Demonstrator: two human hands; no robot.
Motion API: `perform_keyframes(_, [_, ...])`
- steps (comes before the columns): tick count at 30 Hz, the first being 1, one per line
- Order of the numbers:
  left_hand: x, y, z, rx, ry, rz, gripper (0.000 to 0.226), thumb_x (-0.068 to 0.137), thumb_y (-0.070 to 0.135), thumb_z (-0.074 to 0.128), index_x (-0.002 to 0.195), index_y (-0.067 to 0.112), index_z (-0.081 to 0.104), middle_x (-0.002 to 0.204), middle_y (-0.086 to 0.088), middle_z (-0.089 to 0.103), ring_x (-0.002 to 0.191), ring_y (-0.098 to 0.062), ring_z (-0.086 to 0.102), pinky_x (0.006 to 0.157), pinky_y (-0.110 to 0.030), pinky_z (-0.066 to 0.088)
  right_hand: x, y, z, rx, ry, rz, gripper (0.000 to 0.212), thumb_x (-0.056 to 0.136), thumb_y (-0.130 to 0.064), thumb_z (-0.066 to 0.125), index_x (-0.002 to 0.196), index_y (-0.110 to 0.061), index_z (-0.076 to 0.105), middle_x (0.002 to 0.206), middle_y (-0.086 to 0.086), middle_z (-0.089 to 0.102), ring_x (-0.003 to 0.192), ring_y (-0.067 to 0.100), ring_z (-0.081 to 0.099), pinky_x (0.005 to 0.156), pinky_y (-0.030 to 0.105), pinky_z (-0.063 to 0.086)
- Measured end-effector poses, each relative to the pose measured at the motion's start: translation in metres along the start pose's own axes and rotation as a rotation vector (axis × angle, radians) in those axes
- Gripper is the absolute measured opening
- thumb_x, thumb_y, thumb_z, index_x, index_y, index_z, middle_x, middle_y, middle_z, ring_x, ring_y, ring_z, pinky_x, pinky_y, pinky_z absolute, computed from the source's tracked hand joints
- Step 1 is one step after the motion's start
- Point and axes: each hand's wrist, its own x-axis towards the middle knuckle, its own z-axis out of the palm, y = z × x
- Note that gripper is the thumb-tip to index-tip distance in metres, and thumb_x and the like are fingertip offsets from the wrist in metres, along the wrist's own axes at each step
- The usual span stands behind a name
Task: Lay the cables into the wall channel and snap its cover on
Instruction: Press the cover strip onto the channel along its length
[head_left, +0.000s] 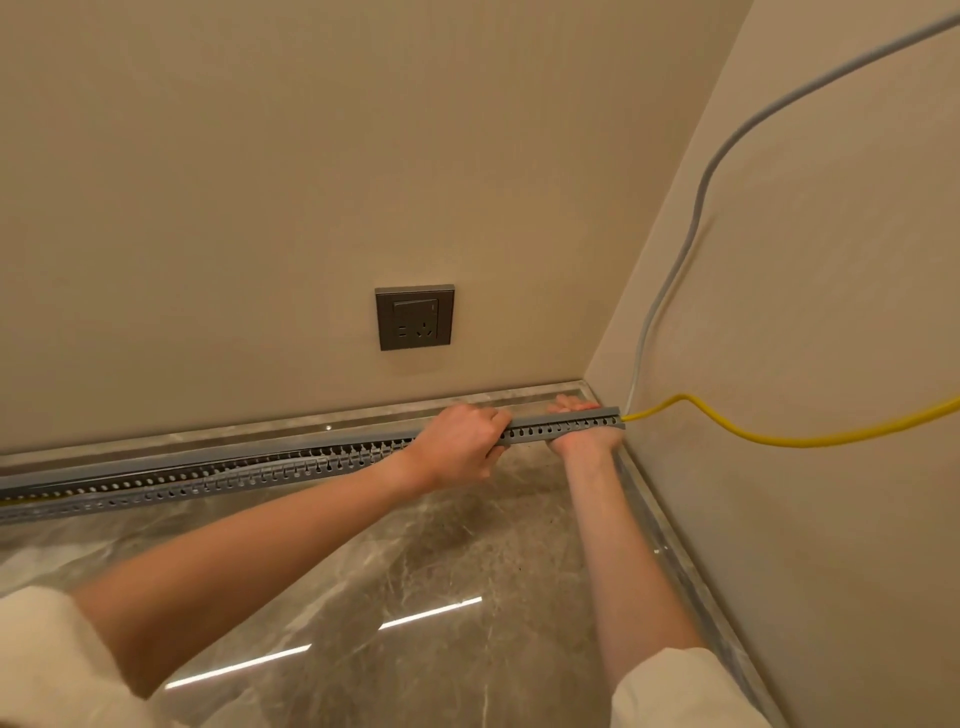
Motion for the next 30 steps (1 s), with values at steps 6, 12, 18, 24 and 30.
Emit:
perform_keyframes(6, [0.0, 0.0, 0.006, -0.003, 0.015, 0.005, 0.023, 0.086, 0.023, 0.053, 0.102, 0.005, 0.055, 0.089, -0.014, 0.068, 0.071, -0.037, 0.061, 0.059, -0.041, 0.049, 0.0, 0.0, -0.002, -0.033, 0.071, -0.041, 0.042, 0.095, -0.03, 0.018, 0.058, -0.017, 0.033, 0.059, 0.003, 0.037, 0.048, 0.019, 0.037, 0.051, 0.021, 0.032])
perform_keyframes(12, [-0.001, 0.003, 0.008, -0.013, 0.029, -0.005, 0.022, 0.085, 0.021, 0.054, 0.099, 0.004, 0.056, 0.086, -0.015, 0.067, 0.068, -0.037, 0.061, 0.056, -0.041, 0.049, 0.001, -0.001, -0.003, -0.096, 0.16, -0.059, 0.037, 0.097, -0.035, 0.017, 0.08, -0.021, 0.046, 0.068, 0.0, 0.05, 0.055, 0.017, 0.048, 0.055, 0.021, 0.04])
perform_keyframes(18, [-0.001, 0.006, 0.013, -0.012, 0.005, -0.025, 0.023, 0.086, 0.02, 0.054, 0.1, 0.003, 0.055, 0.084, -0.016, 0.066, 0.068, -0.037, 0.06, 0.056, -0.04, 0.048, -0.007, 0.0, 0.002, -0.042, 0.318, -0.095, 0.04, 0.097, -0.031, 0.02, 0.065, -0.015, 0.038, 0.06, 0.003, 0.046, 0.053, 0.021, 0.046, 0.066, 0.028, 0.045])
perform_keyframes(24, [0.0, 0.006, 0.013, -0.075, -0.018, -0.055, 0.014, 0.085, 0.023, 0.054, 0.09, 0.01, 0.057, 0.08, -0.011, 0.067, 0.066, -0.033, 0.059, 0.056, -0.037, 0.042, -0.006, 0.002, -0.002, 0.037, 0.356, -0.101, 0.04, 0.095, -0.032, 0.024, 0.061, -0.016, 0.036, 0.055, 0.0, 0.045, 0.047, 0.019, 0.041, 0.06, 0.026, 0.041])
perform_keyframes(30, [0.002, -0.007, 0.019, -0.156, -0.081, -0.129, 0.018, 0.083, 0.032, 0.061, 0.087, 0.015, 0.056, 0.079, -0.006, 0.065, 0.07, -0.026, 0.057, 0.06, -0.038, 0.046, 0.008, 0.001, -0.015, 0.047, 0.236, -0.003, 0.045, 0.095, -0.033, 0.018, 0.057, -0.016, 0.036, 0.05, 0.0, 0.042, 0.046, 0.018, 0.04, 0.057, 0.022, 0.04])
